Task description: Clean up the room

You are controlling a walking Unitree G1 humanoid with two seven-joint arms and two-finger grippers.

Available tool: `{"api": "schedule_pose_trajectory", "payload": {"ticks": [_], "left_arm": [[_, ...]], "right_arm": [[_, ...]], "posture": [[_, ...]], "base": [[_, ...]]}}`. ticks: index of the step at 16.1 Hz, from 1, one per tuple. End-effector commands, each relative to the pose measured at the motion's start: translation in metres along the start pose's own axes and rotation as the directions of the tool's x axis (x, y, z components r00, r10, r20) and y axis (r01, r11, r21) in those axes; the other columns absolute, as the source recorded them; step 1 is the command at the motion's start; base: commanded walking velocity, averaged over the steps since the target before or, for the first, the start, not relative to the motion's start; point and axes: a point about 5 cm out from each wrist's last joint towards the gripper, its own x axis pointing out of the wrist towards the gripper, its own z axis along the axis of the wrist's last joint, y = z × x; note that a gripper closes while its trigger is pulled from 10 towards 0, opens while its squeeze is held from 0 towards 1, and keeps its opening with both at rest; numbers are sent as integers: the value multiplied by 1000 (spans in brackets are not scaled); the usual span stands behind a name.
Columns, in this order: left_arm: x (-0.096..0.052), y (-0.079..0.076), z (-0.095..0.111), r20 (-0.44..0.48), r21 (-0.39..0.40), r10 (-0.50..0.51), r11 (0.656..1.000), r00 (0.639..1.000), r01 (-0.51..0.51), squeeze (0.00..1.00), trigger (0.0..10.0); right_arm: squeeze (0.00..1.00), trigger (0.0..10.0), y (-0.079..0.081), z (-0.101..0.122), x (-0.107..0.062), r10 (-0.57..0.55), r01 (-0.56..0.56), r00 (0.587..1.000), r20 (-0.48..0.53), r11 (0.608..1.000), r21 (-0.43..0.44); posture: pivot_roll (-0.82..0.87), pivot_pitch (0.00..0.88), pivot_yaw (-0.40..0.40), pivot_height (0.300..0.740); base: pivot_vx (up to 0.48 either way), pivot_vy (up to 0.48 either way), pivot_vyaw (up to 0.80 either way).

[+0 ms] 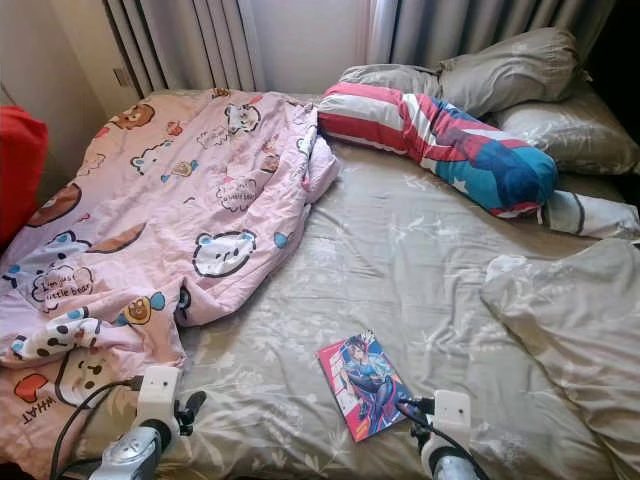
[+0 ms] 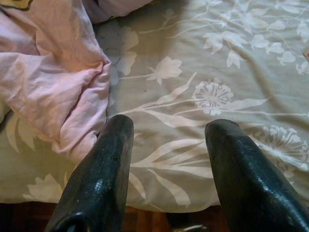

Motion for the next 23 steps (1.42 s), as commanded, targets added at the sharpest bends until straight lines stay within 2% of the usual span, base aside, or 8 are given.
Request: {"api": "schedule_pose_trajectory", "payload": {"ticks": [1,5,12,16,21,22,23], "left_arm": [[-1,1,-4,-20,-6,6,1000,1000,-6,0,10000],[-1,0,-3,-15,0,2,1000,1000,-2,0,10000],[2,-5,3,9,0,-10,1000,1000,10,0,10000],[4,-5,13,55,-20,-10,1000,998,11,0,10000],[9,0,39,171,-19,-5,1000,985,8,0,10000],[9,-3,49,228,73,-45,997,973,29,0,10000],[10,-3,56,267,52,-42,998,963,29,0,10000]], "right_arm": [[0,10000,0,-5,-1,-2,2,1000,-24,1000,4],[0,10000,0,-6,-2,-11,11,1000,-28,1000,10],[0,10000,0,-4,-1,-10,10,1000,-14,1000,10],[0,10000,2,4,1,-3,2,1000,20,1000,15],[0,10000,10,35,9,11,-16,988,153,1000,27],[0,10000,14,50,11,20,-29,974,225,999,38],[0,10000,16,58,11,27,-40,961,275,998,41]], "posture": [[3,81,-28,740],[-4,86,-22,740],[-4,92,-24,740],[-5,99,-27,740],[-12,97,-22,740],[-11,89,-25,740],[-13,82,-25,740]], "base": [[0,0,0],[0,-63,0],[0,-404,0],[0,0,0],[0,0,0],[0,0,0],[0,0,0]]}}
